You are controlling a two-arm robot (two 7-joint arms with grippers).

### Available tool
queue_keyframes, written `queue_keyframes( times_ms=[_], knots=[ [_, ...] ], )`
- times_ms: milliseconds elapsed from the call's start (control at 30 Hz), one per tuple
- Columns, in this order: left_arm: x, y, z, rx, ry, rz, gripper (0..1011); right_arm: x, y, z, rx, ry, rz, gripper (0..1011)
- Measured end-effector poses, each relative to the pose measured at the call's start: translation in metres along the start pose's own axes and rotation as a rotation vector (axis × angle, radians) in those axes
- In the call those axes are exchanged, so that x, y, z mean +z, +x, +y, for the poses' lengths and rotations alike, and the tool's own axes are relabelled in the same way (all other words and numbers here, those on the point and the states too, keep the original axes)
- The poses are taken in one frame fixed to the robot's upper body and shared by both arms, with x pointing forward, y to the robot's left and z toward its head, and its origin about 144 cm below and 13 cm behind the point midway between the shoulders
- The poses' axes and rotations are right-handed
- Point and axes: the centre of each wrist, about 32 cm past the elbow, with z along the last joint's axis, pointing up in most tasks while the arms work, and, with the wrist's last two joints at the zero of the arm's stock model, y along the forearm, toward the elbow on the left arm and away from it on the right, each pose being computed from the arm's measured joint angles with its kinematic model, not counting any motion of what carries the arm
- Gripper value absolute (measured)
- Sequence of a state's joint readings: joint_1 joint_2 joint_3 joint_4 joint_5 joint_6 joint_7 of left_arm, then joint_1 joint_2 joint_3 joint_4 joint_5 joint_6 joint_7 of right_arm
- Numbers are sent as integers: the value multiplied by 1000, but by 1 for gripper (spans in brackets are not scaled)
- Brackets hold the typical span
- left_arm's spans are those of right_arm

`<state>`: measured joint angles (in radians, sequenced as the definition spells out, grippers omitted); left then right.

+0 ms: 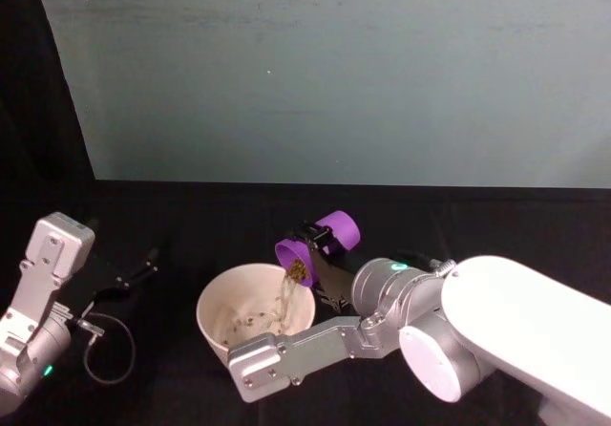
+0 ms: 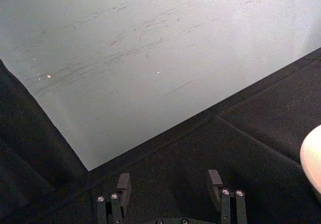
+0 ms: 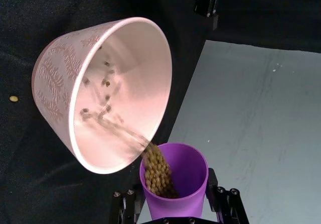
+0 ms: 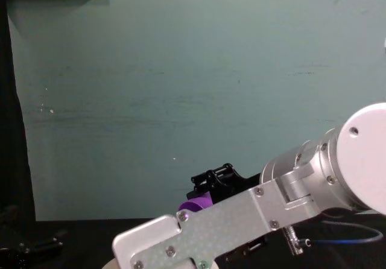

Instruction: Pick up the cup and pour the mung beans from the cup into the bowl.

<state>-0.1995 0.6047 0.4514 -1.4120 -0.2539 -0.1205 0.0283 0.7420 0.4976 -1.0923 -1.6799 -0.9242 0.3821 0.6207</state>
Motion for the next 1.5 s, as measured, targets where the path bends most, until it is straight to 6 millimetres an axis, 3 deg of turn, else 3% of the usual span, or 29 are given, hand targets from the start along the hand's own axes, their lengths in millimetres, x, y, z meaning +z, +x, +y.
queue_keyframes(
  times_ms=[1500],
  knots=[
    [0, 0, 0, 0, 0, 0, 1003, 37, -17, -3, -73, -118, -390, 739]
  ],
)
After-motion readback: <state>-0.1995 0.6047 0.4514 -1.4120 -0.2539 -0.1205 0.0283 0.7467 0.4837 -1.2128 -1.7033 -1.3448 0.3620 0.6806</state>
